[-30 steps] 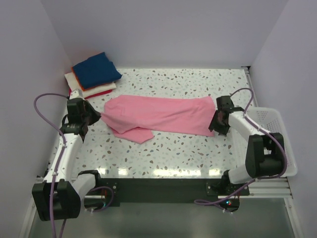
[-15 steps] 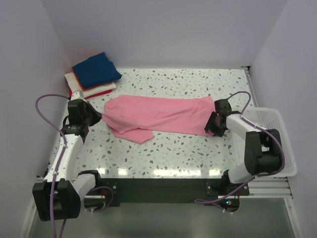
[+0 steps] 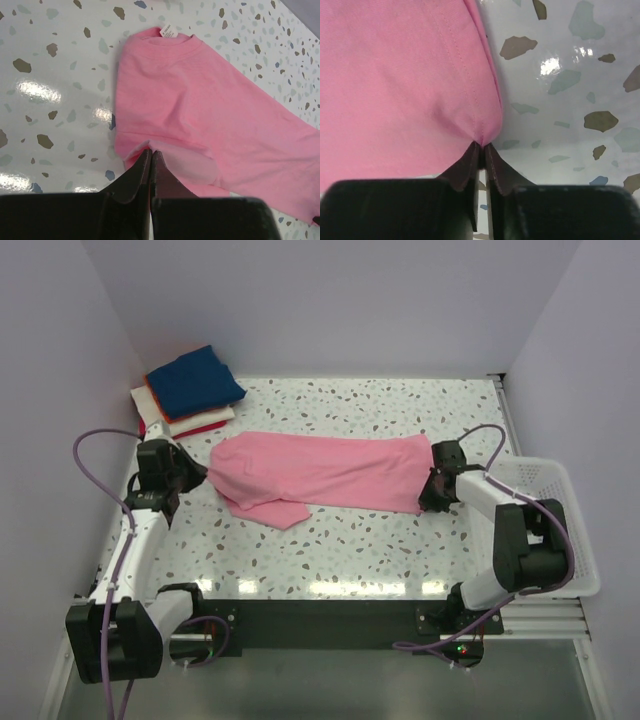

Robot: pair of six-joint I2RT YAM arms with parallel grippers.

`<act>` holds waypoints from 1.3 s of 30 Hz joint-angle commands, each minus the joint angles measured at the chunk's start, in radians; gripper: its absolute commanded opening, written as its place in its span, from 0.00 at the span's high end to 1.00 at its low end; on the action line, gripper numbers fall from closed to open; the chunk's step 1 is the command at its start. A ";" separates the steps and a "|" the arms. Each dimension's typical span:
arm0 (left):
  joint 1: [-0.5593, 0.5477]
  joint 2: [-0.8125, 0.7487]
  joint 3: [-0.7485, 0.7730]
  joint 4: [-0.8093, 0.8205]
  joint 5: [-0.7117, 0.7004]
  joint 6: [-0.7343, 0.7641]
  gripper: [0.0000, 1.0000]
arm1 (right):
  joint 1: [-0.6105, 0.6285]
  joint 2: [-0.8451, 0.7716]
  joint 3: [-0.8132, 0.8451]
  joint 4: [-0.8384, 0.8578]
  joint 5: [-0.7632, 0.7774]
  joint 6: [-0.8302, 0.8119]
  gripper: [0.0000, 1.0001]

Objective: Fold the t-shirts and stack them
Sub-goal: Flatten the tshirt out

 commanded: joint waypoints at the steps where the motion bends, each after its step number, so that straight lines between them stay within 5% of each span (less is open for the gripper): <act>1: 0.010 0.021 0.001 0.076 0.043 -0.022 1.00 | 0.003 0.026 0.041 -0.015 -0.002 0.026 0.98; 10: 0.009 0.094 0.162 0.125 0.103 -0.084 1.00 | 0.002 0.002 0.400 -0.164 -0.014 0.003 1.00; 23: 0.010 0.142 0.609 0.101 0.115 -0.058 1.00 | -0.006 0.034 0.978 -0.336 0.006 -0.062 1.00; 39: 0.010 0.013 1.009 0.007 0.037 0.022 1.00 | -0.018 -0.184 1.228 -0.362 0.012 -0.076 1.00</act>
